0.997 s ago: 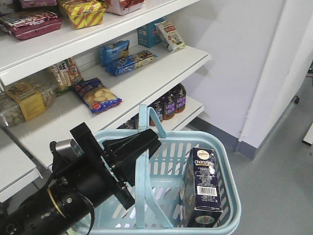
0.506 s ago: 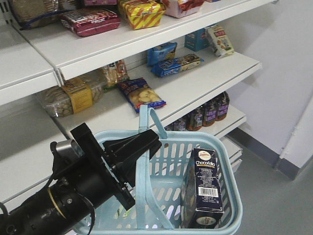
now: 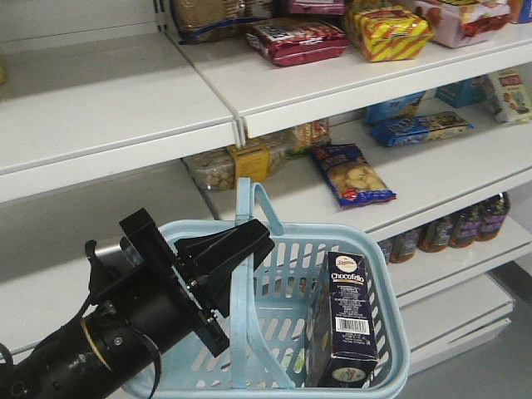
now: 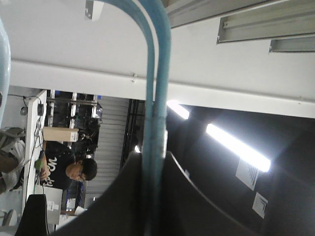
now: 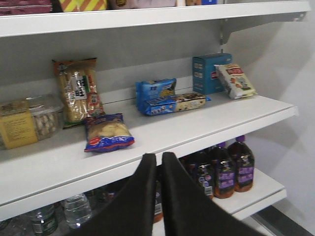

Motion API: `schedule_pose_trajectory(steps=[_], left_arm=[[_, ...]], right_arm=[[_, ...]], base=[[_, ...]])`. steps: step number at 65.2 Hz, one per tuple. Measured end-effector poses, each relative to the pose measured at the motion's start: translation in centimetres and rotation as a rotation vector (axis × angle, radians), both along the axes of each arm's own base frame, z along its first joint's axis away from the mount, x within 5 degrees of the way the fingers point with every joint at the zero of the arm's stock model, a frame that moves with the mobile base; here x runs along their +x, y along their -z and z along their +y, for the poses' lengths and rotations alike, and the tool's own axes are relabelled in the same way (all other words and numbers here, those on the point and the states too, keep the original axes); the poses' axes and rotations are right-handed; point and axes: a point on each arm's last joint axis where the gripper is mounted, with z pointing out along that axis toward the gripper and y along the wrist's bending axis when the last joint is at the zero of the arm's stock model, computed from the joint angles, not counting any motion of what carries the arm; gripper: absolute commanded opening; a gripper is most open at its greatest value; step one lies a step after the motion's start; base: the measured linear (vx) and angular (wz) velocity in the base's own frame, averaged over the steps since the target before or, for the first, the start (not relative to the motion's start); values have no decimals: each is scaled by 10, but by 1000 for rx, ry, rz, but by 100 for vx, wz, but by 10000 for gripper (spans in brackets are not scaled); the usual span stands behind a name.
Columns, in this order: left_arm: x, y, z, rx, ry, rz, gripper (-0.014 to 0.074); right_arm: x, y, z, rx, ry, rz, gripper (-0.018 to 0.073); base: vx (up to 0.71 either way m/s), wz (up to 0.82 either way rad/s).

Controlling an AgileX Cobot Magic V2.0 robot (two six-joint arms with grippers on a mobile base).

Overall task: Left arm holds basket, right arm returns cookies
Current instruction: 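Turn the base along the snack shelves toward the yellow pear-drink bottles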

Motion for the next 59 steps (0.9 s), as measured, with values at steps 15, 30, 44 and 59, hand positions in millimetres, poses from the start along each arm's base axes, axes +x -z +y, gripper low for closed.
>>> schedule_pose_trajectory(steps=[15, 30, 44, 59], left_arm=[[0, 0, 0, 0, 0, 0, 0], [0, 0, 0, 0, 0, 0, 0], [0, 0, 0, 0, 0, 0, 0], [0, 0, 0, 1, 2, -1, 0]], right_arm=[[0, 0, 0, 0, 0, 0, -6], [0, 0, 0, 0, 0, 0, -6], [0, 0, 0, 0, 0, 0, -6], [0, 0, 0, 0, 0, 0, -6]], base=[[5, 44], [5, 37], [5, 28], [5, 20]])
